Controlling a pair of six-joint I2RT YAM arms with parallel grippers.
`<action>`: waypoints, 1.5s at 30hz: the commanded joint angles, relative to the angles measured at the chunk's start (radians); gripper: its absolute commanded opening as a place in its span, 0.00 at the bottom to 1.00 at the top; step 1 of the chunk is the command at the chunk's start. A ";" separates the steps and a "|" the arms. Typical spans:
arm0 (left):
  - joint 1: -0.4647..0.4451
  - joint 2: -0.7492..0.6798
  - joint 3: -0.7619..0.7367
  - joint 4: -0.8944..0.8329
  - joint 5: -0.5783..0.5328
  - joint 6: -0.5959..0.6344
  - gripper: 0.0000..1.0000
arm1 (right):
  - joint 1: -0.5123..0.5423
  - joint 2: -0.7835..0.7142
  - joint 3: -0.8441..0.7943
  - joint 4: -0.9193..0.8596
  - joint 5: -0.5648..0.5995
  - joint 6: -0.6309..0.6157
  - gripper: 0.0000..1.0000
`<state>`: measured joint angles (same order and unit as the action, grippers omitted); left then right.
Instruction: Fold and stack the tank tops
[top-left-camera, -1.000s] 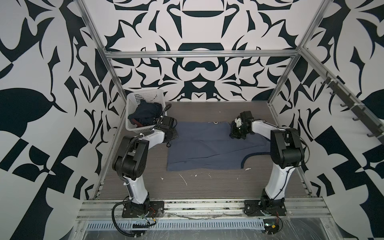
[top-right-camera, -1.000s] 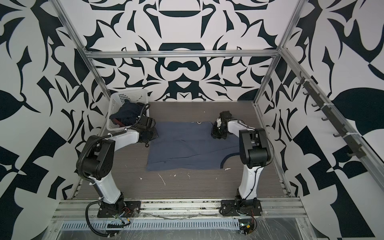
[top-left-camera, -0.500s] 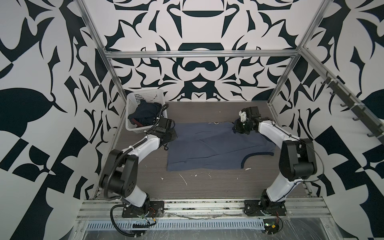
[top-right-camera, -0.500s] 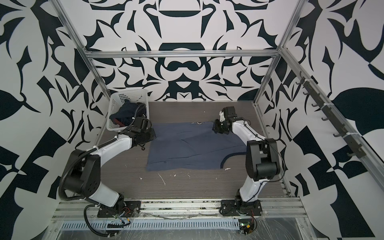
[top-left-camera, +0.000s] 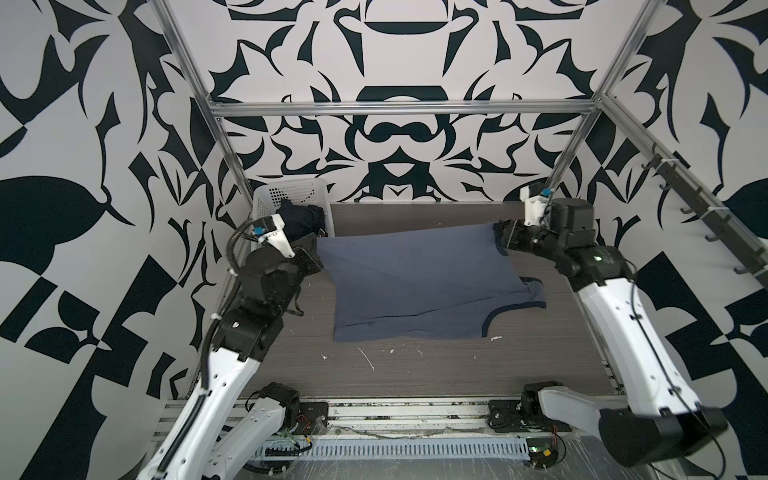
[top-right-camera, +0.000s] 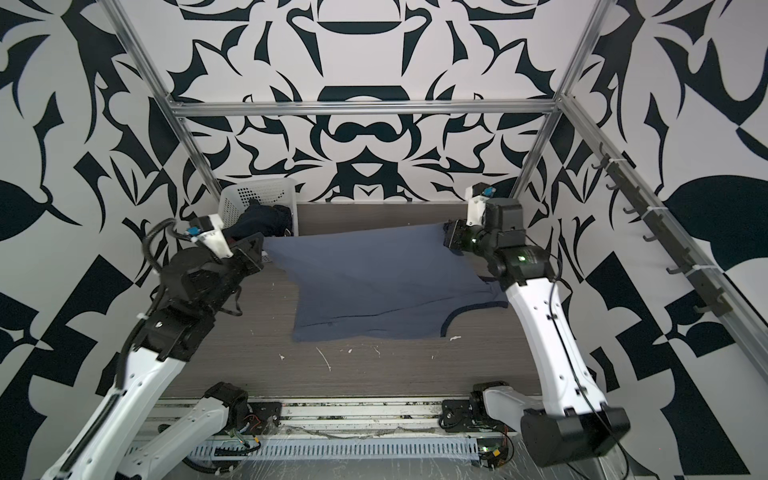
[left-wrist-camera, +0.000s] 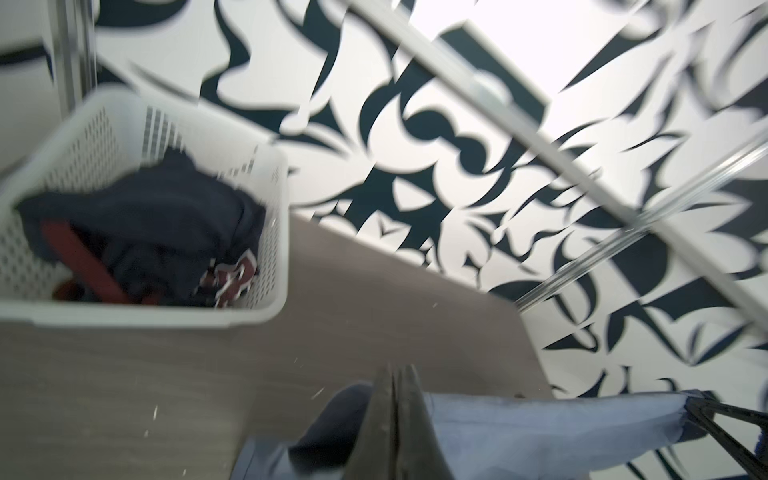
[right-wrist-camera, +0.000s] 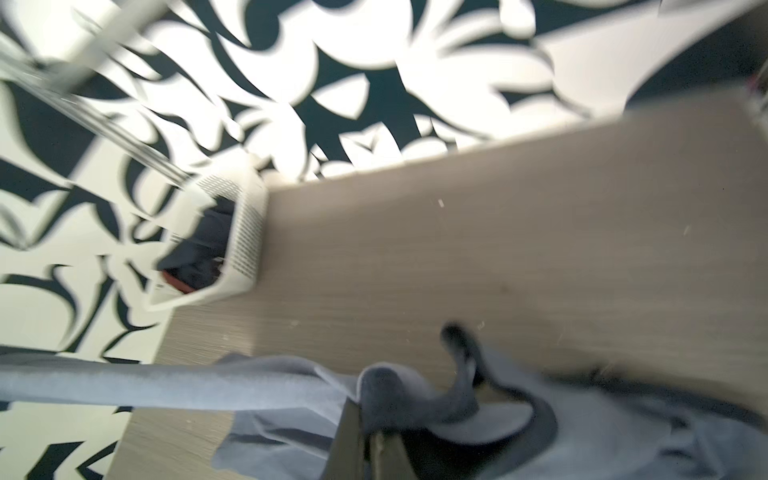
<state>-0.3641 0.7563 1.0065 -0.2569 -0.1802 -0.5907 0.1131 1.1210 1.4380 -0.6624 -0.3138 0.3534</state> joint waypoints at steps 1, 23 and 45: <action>0.002 -0.067 0.124 -0.066 0.005 0.070 0.00 | -0.004 -0.098 0.159 -0.100 0.027 -0.041 0.00; 0.004 0.388 0.494 -0.334 -0.150 0.128 0.00 | -0.004 0.095 0.281 -0.059 0.204 -0.061 0.00; 0.060 1.347 0.850 -0.278 -0.091 0.212 0.00 | -0.021 1.045 0.506 0.077 0.168 -0.027 0.00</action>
<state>-0.3138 2.0892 1.8145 -0.5156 -0.2718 -0.4011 0.0975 2.1757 1.8557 -0.5613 -0.1383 0.3233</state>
